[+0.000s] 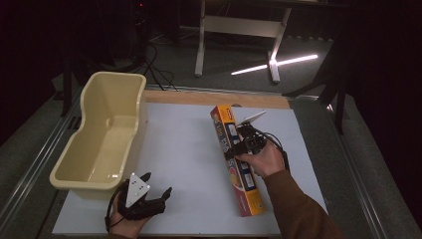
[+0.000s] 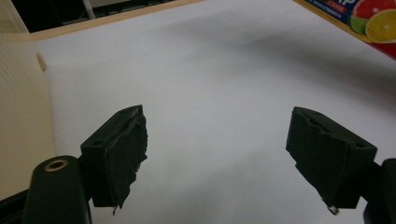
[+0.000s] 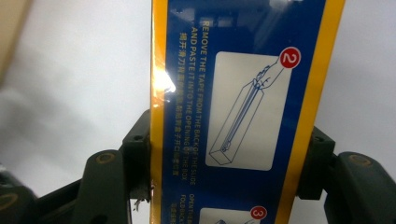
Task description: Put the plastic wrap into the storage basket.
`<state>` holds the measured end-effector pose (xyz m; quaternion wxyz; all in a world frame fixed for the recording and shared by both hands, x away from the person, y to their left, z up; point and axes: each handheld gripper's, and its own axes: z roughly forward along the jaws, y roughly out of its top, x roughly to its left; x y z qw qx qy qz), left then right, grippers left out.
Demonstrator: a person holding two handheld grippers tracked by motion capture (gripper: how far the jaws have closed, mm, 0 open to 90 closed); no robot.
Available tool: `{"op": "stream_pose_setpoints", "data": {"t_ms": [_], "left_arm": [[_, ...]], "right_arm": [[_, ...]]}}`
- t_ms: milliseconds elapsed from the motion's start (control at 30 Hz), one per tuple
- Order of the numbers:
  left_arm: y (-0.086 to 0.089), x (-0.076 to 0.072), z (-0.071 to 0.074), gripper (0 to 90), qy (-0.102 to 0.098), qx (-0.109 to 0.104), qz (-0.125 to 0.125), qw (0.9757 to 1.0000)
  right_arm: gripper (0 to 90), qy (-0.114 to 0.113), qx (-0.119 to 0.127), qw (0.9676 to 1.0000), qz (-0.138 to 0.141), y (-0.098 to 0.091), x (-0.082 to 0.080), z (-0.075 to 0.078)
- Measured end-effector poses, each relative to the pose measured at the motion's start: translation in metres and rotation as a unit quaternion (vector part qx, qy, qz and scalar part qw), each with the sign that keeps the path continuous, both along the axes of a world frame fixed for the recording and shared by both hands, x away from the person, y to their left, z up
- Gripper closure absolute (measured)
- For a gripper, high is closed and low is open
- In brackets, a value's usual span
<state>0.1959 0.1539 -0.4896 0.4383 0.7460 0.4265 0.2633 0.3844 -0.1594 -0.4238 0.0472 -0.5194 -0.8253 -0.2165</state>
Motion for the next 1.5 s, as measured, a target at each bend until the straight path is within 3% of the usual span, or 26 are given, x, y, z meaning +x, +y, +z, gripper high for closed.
{"op": "stream_pose_setpoints", "data": {"t_ms": [267,700,900,1067,1500], "left_arm": [[0.0,0.0,0.0,20.2,-0.001,0.0,0.001,1.0],[0.002,0.0,0.001,20.2,-0.004,-0.001,0.002,1.0],[0.002,-0.001,0.001,20.2,-0.004,-0.001,0.002,1.0],[0.002,-0.001,0.001,20.2,-0.004,-0.004,0.003,1.0],[-0.002,-0.002,0.0,20.4,-0.011,-0.005,0.0,0.9999]], "right_arm": [[38.8,-0.008,0.033,0.9993,0.014,0.016,-0.001,0.014],[38.9,-0.02,0.091,0.9954,0.026,0.042,0.001,0.04],[38.9,-0.018,0.13,0.9908,0.034,0.055,0.008,0.057],[38.9,-0.017,0.146,0.9885,0.035,0.063,0.012,0.064],[38.9,0.004,0.22,0.9752,0.02,0.088,0.034,0.081]]}}
